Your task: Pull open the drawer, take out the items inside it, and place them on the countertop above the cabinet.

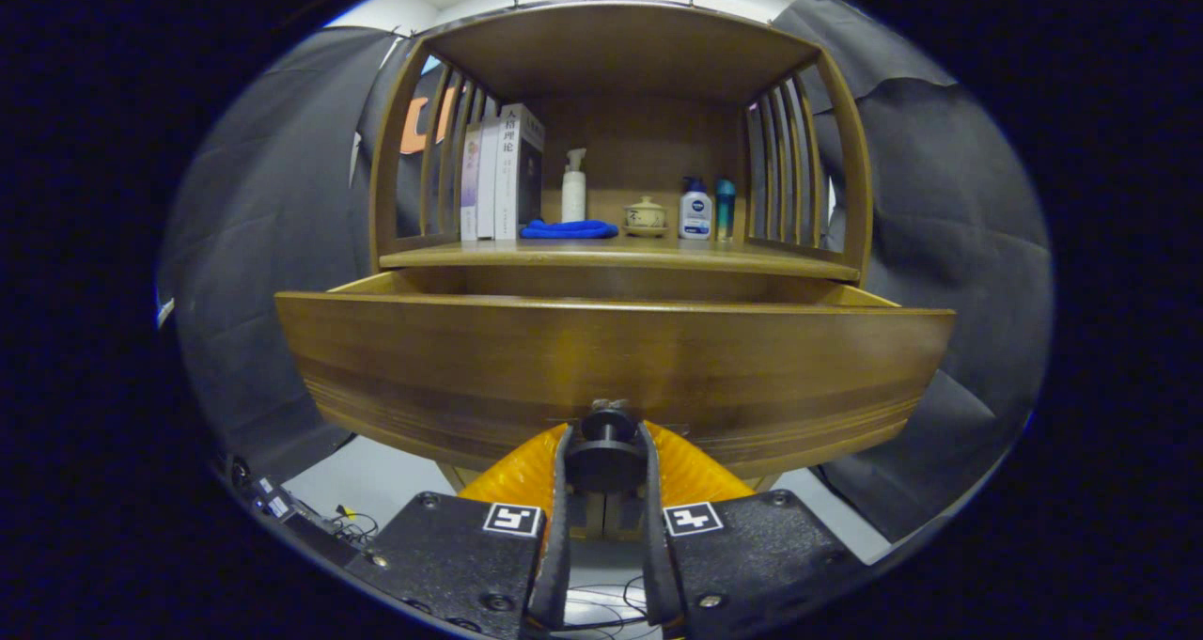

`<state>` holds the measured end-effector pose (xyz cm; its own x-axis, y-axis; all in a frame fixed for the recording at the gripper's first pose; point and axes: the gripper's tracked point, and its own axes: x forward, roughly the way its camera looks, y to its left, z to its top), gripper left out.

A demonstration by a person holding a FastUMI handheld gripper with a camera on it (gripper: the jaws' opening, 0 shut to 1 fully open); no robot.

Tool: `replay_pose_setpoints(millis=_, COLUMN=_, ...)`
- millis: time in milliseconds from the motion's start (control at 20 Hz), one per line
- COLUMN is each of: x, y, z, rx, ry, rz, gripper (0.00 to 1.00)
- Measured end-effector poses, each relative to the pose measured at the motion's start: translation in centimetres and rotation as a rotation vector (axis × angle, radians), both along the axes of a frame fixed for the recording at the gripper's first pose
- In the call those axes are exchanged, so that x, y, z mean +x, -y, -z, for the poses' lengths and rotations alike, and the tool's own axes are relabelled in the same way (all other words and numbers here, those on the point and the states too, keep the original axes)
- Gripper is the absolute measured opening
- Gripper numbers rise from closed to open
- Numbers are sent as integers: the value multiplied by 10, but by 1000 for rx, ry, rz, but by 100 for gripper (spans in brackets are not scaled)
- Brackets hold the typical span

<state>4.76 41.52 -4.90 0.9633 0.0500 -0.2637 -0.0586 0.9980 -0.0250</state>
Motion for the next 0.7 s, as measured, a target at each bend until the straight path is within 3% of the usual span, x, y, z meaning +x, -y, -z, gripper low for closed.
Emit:
replay_pose_setpoints(millis=500, x=-37, y=-3, z=12, rx=28, ry=-18, rz=-2, gripper=34)
replay_pose_setpoints(millis=700, x=-37, y=0, z=14, rx=-18, ry=-7, rz=2, gripper=34)
